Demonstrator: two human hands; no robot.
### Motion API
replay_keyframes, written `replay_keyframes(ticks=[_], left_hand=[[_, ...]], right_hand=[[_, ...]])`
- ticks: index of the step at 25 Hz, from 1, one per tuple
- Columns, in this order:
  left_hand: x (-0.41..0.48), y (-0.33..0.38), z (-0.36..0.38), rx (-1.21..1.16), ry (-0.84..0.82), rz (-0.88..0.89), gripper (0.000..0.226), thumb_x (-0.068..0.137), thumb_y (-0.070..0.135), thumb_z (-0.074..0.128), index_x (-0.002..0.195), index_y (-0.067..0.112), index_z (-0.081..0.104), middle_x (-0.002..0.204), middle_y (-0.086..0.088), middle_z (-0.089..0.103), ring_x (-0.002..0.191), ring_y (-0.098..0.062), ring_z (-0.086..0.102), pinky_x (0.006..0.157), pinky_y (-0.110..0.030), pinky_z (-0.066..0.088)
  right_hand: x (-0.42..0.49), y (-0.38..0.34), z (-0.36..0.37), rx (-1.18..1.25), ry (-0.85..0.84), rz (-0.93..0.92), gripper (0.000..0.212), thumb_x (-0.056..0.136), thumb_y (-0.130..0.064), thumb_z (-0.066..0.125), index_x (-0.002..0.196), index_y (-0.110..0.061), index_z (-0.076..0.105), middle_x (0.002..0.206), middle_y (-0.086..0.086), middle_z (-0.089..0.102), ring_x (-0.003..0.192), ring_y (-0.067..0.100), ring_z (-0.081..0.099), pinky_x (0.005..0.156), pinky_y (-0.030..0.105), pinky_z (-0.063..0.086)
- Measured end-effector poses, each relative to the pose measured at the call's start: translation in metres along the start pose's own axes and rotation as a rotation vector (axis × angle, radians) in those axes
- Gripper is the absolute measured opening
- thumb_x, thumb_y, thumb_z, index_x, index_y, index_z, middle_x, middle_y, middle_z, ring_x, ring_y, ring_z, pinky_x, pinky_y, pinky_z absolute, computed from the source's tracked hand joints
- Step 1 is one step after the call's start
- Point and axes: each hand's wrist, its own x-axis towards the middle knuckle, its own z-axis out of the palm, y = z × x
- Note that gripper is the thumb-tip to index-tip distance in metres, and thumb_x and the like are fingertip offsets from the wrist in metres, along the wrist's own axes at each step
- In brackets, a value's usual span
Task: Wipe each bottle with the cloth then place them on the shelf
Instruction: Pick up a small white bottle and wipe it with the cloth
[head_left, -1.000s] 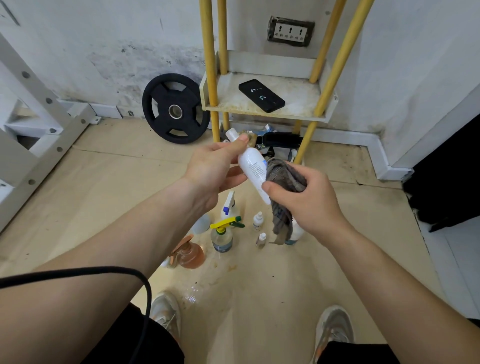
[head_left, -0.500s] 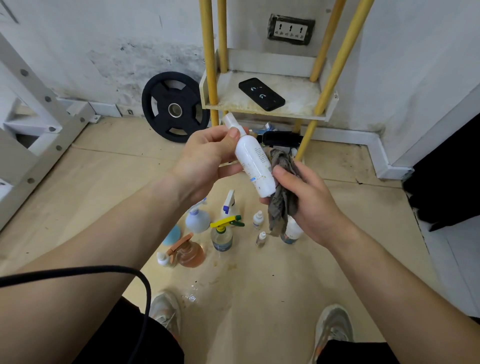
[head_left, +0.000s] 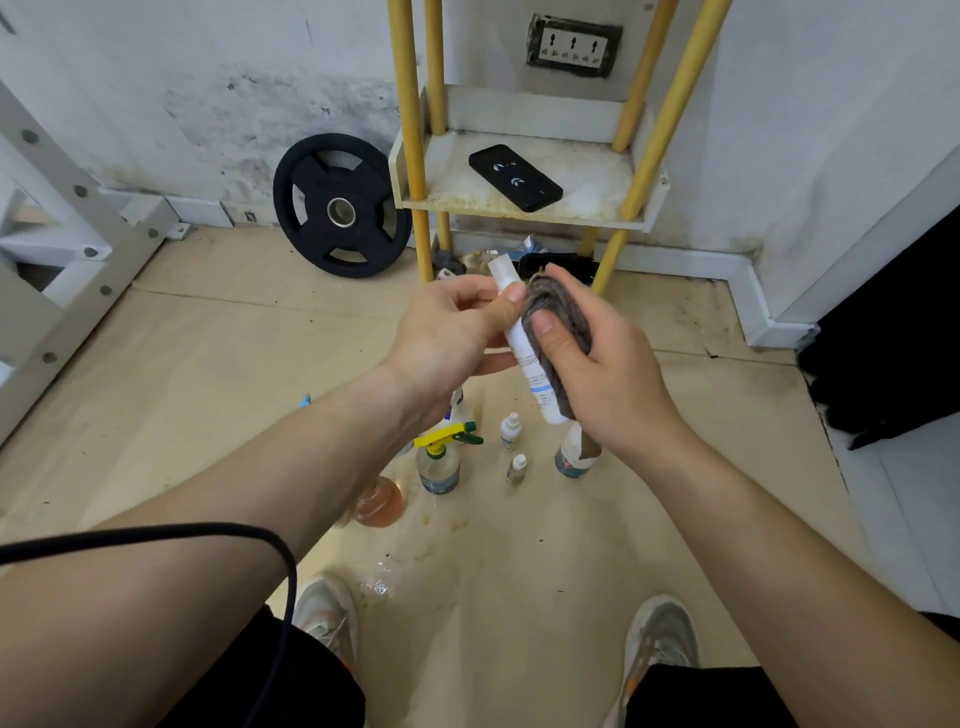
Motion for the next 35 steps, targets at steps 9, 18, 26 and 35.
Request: replay_keyframes(ticks=[9, 18, 26, 35], left_hand=[[0.012, 0.007, -0.014, -0.091, 0.199, -0.089, 0.026, 0.095, 0.029, 0.068, 0.101, 0.004, 0.068, 0.083, -0.005, 0.074, 0.067, -0.016, 0.070, 0.062, -0.025, 0.058], [0.009, -0.001, -0.005, 0.044, 0.165, -0.080, 0.033, 0.093, 0.034, 0.071, 0.097, 0.001, 0.070, 0.081, -0.004, 0.070, 0.070, -0.018, 0.064, 0.074, -0.031, 0.063], [0.014, 0.004, -0.017, -0.044, 0.313, -0.103, 0.028, 0.094, 0.035, 0.069, 0.098, 0.008, 0.069, 0.069, 0.003, 0.071, 0.065, -0.013, 0.071, 0.066, -0.025, 0.061], [0.016, 0.009, -0.028, -0.104, 0.004, -0.060, 0.027, 0.098, 0.040, 0.059, 0.103, 0.014, 0.064, 0.112, -0.018, 0.070, 0.090, -0.017, 0.067, 0.075, -0.028, 0.056]], right_hand=[[-0.015, 0.010, 0.013, -0.439, -0.068, -0.146, 0.061, 0.102, -0.029, 0.055, 0.156, -0.018, 0.032, 0.149, 0.006, 0.044, 0.135, 0.025, 0.044, 0.109, 0.042, 0.042], [0.000, 0.007, 0.000, 0.127, -0.073, 0.151, 0.021, 0.104, -0.033, 0.052, 0.116, -0.029, 0.068, 0.099, -0.014, 0.072, 0.095, 0.007, 0.065, 0.085, 0.032, 0.050], [-0.006, 0.017, 0.004, 0.142, -0.157, 0.100, 0.046, 0.094, -0.037, 0.066, 0.137, -0.025, 0.059, 0.122, -0.011, 0.069, 0.108, 0.001, 0.065, 0.088, 0.017, 0.051], [-0.003, 0.008, 0.001, 0.960, -0.246, 0.486, 0.045, 0.084, -0.022, 0.064, 0.122, 0.002, 0.061, 0.103, 0.017, 0.072, 0.077, 0.028, 0.070, 0.057, 0.029, 0.056]])
